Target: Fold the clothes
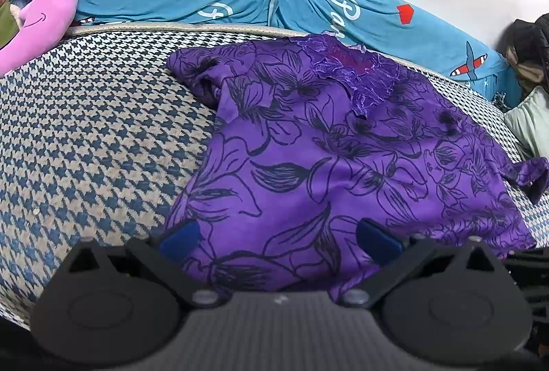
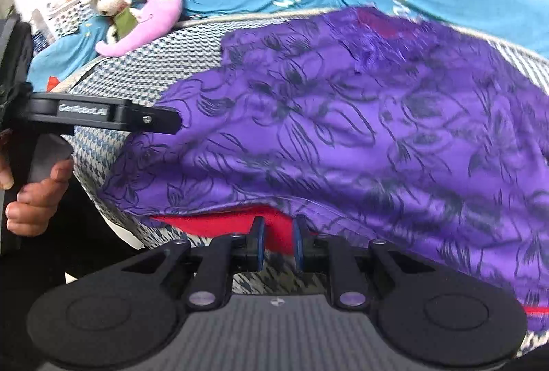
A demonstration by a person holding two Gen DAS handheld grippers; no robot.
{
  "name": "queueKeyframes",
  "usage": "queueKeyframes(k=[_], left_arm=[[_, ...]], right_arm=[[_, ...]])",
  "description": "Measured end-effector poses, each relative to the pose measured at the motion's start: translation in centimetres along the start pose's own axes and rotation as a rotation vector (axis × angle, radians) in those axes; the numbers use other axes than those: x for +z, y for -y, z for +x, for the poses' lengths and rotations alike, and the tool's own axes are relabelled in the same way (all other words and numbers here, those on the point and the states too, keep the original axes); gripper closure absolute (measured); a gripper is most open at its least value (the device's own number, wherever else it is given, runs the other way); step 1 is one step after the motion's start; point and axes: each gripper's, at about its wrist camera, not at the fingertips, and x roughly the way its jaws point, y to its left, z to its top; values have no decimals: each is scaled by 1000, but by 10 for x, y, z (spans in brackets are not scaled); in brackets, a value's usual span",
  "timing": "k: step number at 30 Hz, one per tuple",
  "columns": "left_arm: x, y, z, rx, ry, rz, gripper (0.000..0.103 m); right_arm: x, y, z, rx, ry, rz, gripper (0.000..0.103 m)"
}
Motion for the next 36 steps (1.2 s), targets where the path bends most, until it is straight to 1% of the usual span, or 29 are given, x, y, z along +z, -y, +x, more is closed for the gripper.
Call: queueKeyframes(k=[2,4,6,9,12,17,19,20,21,22,23,25,28,29,31,33,36], left_arm=[[0,-1,0,3,0,-4,0],[0,-3,0,7,0,-7,0],[0,-5,-1,11,0,-17,0],[1,-9,-1,13,0,-35,0],[2,-11,-1,15,0,-45,0],[3,-11,0,19,-8,-51,0],[3,-11,1,24,-8,-51,0],[3,-11,2,27,-9,-53,0],[2,-11,2,31,-9,-57,0],[3,-12,2,36,-8,-63,0],[3,-14,2,42,-7,-72,0],[4,-19,1,58,5,-102,0],[4,-29,-2,86,27,-155,0],[4,-33,-2,97,33,-174,0],[4,-38,-2,121,41,-203,0],[4,-41,-2,146,46,-223,0],[5,-42,-2,165,51,-243,0]], right_arm=[[1,-5,3,-4,-9,-41,83],[0,-11,8,-2,-29,-71,79],[-3,-15,12,-2,-40,-111,68],[-7,-22,15,-5,-43,-178,61],[-11,-30,18,-31,-42,-246,61],[-16,-44,27,-100,-25,-375,62],[-17,-47,29,-119,-18,-406,66],[-17,-48,30,-127,-13,-420,71],[-17,-48,31,-129,-9,-423,81],[-15,-48,29,-124,-6,-415,88],[-14,-47,27,-116,-3,-405,93],[-12,-46,20,-66,-17,-365,94],[-14,-45,8,60,-57,-332,94],[-15,-44,4,102,-70,-323,99],[-18,-46,-1,171,-93,-317,99],[-21,-53,0,206,-110,-337,99],[-23,-57,0,187,-104,-355,99]])
